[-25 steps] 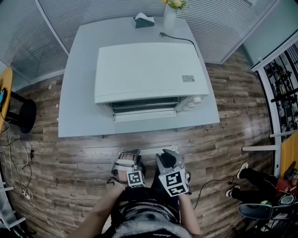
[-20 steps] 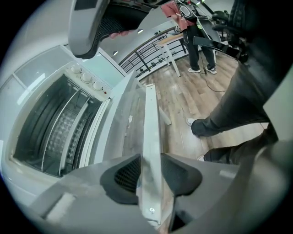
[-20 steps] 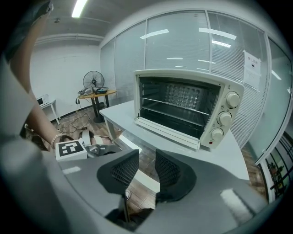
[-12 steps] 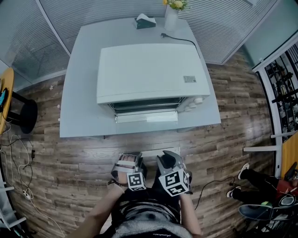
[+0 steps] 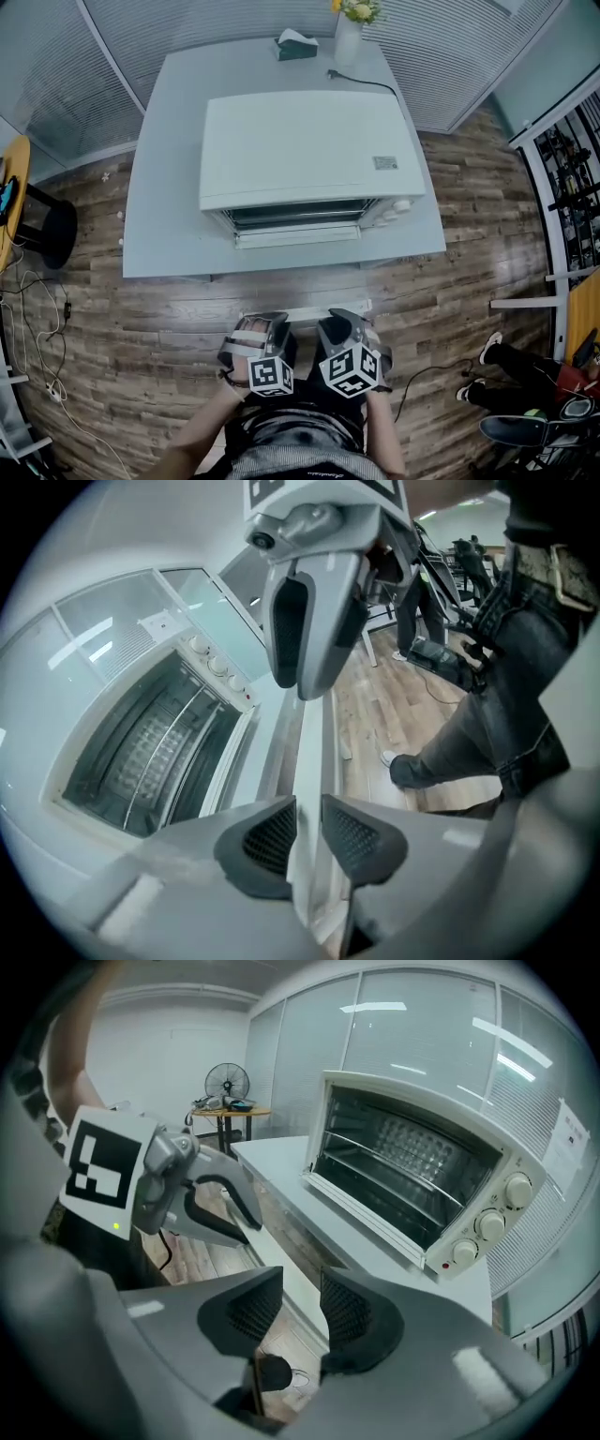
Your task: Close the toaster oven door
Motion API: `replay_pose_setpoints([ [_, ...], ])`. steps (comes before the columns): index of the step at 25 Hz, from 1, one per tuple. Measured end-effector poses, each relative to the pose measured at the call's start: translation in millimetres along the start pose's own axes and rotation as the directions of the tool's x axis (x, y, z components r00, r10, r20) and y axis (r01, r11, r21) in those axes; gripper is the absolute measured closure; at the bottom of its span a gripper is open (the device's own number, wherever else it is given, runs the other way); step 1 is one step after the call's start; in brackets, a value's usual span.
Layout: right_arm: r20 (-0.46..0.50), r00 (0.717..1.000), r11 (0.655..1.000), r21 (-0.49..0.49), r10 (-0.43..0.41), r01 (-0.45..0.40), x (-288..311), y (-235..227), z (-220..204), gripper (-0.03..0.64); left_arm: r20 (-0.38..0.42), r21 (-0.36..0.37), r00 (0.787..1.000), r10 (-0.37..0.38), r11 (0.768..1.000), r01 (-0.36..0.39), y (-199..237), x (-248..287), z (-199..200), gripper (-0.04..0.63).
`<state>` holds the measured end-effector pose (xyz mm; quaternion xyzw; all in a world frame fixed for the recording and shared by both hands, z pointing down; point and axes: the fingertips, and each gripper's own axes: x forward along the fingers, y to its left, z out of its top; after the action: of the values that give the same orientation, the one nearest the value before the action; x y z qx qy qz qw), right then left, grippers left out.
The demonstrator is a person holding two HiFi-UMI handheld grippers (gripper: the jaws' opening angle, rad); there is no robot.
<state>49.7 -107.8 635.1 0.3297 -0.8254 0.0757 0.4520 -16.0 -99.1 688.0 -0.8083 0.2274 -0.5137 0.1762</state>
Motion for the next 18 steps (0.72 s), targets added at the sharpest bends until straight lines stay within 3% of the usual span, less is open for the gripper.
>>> replay_pose_setpoints([
  [12,-0.061,0.996,0.978,-0.201,-0.068,0.054,5.4,1.5,9.8,0.492,0.083,-0.04,0.996,0.027,0.999,-0.024,32.6,-30.6,18.2,0.518],
  [18,-0.031,0.995,0.973,-0.215,-0.093,0.084,-1.8,-6.0,21.4,0.509,0.107,-0.076,0.994,0.034,0.997,-0.025,44.3,-38.4,22.7,0.518],
])
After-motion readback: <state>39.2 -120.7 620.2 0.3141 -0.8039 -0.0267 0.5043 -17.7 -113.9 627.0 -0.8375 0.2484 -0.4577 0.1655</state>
